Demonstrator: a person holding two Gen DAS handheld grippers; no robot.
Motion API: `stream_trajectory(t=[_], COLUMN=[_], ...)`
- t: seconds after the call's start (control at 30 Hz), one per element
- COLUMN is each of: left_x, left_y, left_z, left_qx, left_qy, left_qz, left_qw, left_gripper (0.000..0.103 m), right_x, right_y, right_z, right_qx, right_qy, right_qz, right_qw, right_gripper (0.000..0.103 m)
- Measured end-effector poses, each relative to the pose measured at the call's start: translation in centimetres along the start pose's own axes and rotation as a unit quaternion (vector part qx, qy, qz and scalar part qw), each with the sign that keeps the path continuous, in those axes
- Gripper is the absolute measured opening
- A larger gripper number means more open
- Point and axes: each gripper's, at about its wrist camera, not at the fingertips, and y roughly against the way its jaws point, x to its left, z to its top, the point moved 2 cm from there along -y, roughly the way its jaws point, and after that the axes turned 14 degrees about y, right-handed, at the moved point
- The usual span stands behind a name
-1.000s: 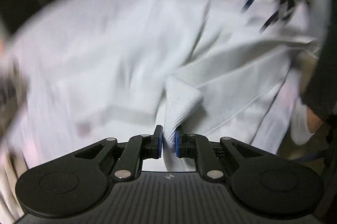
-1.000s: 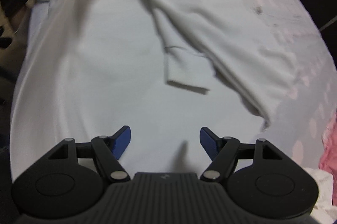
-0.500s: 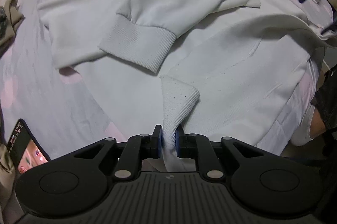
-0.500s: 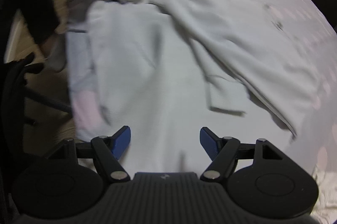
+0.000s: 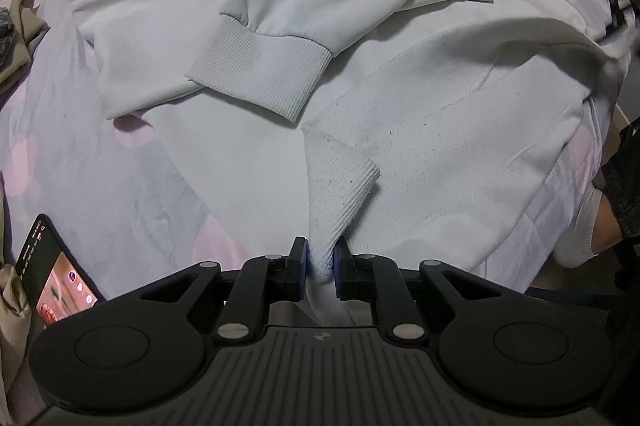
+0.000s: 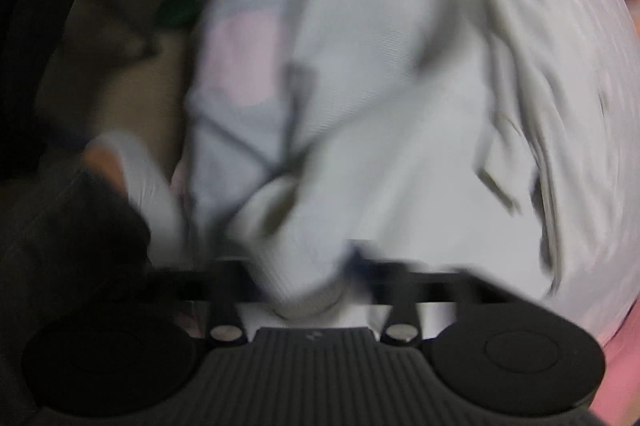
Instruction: Fold clothes
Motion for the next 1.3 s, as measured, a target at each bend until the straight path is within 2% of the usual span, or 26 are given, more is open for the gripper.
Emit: stream_trajectory(t=[0.1,0.2,0.27,0.4,0.47,0.57,0.63,0.67,0.7,0.8,0.9,0.97,1.03,1.1,1.17,1.23,1.3], left_x=[0.5,2.3,3.9,7.3,7.6,7.0,6.6,6.8,6.9,6.7,4.7,2.6,0.6,-0.4,-0.7,-0.6,-0.5], left_y=[1.6,4.2,5.8,7.3,6.0,2.6,1.2,1.1,1.2,3.4,4.7,4.1,3.4,2.2,0.9,-0.1,-0.6], left_z=[0.1,0.9,1.5,1.9,2.0,2.5,3.1,3.4,3.6,4.2,5.0,5.3,5.7,6.0,6.7,7.3,7.6], left_qx=[-0.021,-0.071,-0.105,-0.137,-0.122,-0.083,-0.065,-0.063,-0.065,-0.114,-0.144,-0.144,-0.142,-0.128,-0.11,-0.091,-0.079], left_qy=[0.003,0.046,0.087,0.161,0.168,0.148,0.127,0.124,0.12,0.093,0.021,-0.046,-0.11,-0.148,-0.162,-0.161,-0.151], left_qz=[-0.015,-0.044,-0.059,-0.081,-0.069,-0.022,0.033,0.063,0.091,0.136,0.102,0.075,0.05,0.046,0.043,0.026,0.023], left_qw=[0.9997,0.9954,0.9889,0.9739,0.9758,0.9853,0.9892,0.9882,0.9865,0.9797,0.9841,0.9857,0.9825,0.9795,0.9797,0.9825,0.9851], left_gripper=[0.01,0.009,0.009,0.009,0.011,0.012,0.012,0.012,0.012,0.012,0.012,0.015,0.015,0.015,0.015,0.015,0.015], right_x=[-5.3,-9.7,-12.2,-16.0,-17.7,-20.0,-20.9,-21.2,-21.4,-21.2,-20.2,-19.3,-18.6,-18.1,-17.8,-17.4,-17.0], right_y=[3.7,6.3,7.2,7.2,5.7,2.6,0.5,-0.3,-0.8,0.1,1.7,2.2,2.1,1.5,0.6,-0.3,-1.1], right_z=[-2.3,-4.9,-6.4,-7.8,-7.7,-7.1,-6.1,-5.5,-4.9,-3.3,-1.6,-0.5,0.5,1.4,1.8,2.0,2.2], right_qx=[-0.083,-0.145,-0.173,-0.189,-0.18,-0.154,-0.118,-0.096,-0.075,-0.052,-0.061,-0.075,-0.097,-0.107,-0.1,-0.09,-0.086], right_qy=[-0.121,-0.214,-0.263,-0.329,-0.358,-0.394,-0.396,-0.393,-0.386,-0.325,-0.247,-0.187,-0.135,-0.108,-0.083,-0.069,-0.068], right_qz=[-0.046,-0.077,-0.091,-0.097,-0.078,-0.047,-0.055,-0.077,-0.103,-0.181,-0.245,-0.264,-0.247,-0.215,-0.191,-0.166,-0.137], right_qw=[0.988,0.963,0.945,0.92,0.913,0.905,0.909,0.911,0.914,0.927,0.936,0.943,0.955,0.965,0.973,0.98,0.984], right_gripper=[0.009,0.008,0.008,0.008,0.009,0.012,0.022,0.035,0.043,0.047,0.053,0.054,0.06,0.06,0.06,0.06,0.06])
